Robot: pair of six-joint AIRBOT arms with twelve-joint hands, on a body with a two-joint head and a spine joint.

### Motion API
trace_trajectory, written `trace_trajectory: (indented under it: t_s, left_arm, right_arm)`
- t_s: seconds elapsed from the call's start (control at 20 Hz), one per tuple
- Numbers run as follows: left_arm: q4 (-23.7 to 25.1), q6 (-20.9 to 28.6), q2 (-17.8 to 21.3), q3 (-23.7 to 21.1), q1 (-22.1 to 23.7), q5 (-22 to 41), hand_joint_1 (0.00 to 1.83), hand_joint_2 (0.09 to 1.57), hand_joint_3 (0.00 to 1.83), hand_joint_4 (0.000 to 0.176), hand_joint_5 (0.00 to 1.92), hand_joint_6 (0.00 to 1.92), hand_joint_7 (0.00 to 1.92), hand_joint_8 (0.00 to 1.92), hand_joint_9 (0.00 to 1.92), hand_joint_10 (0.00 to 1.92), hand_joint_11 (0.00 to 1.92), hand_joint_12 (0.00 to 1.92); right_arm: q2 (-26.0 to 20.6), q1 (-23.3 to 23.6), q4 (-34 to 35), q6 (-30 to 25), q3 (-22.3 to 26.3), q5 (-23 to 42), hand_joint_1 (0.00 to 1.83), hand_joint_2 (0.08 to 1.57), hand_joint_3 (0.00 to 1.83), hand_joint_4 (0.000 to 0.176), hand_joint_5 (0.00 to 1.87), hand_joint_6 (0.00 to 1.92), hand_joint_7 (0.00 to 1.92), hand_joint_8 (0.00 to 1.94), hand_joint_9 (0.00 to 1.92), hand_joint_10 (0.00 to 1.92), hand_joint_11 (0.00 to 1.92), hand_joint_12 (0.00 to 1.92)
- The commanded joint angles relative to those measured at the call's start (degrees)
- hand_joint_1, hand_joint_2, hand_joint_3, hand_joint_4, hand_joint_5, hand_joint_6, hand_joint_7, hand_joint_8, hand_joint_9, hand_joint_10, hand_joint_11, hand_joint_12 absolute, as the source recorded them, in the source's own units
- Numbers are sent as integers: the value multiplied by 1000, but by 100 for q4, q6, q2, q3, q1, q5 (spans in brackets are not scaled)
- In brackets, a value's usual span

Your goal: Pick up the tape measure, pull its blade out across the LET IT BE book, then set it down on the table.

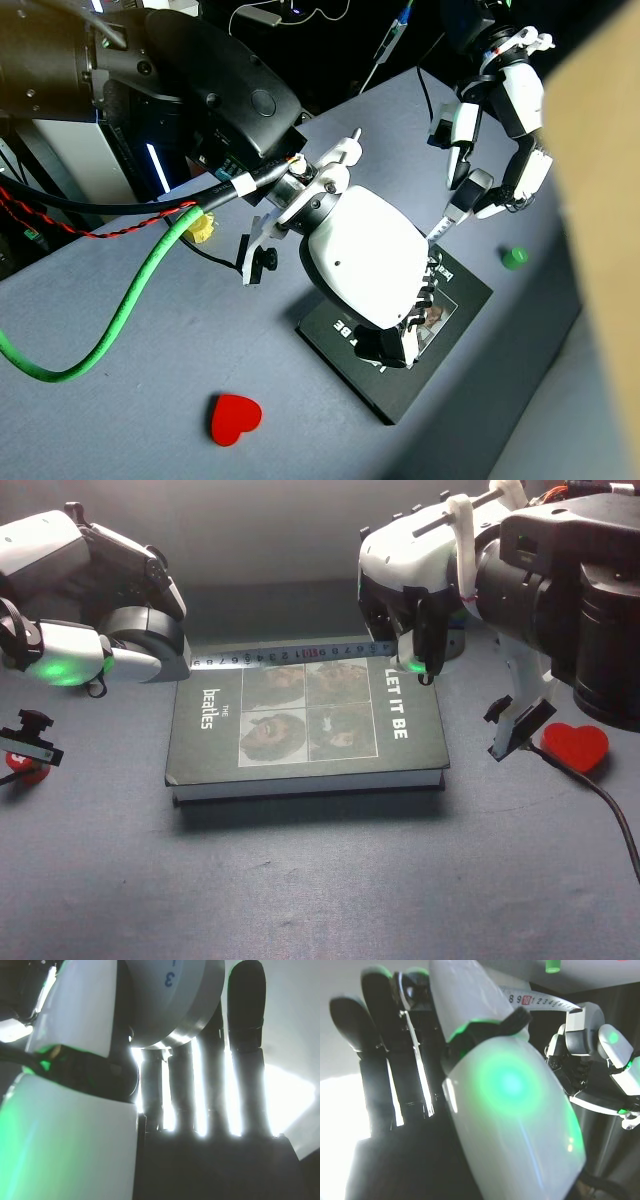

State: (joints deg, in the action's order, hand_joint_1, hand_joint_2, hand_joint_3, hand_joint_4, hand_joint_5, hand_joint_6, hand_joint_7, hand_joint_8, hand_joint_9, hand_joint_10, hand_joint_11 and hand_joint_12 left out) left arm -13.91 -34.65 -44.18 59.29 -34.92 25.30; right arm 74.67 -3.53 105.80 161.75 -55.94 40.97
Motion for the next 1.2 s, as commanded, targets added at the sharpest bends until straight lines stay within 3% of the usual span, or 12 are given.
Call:
trace_trajectory:
  t_s: [0.0,0.5,1.15]
  left_arm:
    - [-21,47,-7,40,82,738,1382,1098,0,0,913,907,1094,836,925,1227,867,1121]
    - [-12,47,-8,47,71,738,1384,1093,0,0,918,893,1118,800,930,1214,866,1116]
    - [-15,47,-10,51,60,739,1382,1098,0,0,912,907,1106,822,915,1233,854,1127]
  right_arm:
    - [-41,23,-392,-25,-7,-58,1207,1159,1,0,832,1106,973,1138,786,1067,620,1470]
    - [-429,-94,-394,15,20,-218,1203,1164,1,0,824,1123,963,1147,762,1047,640,1453]
    - [-887,-23,-398,449,125,-415,1208,1163,0,0,821,1119,972,1143,801,1028,650,1428]
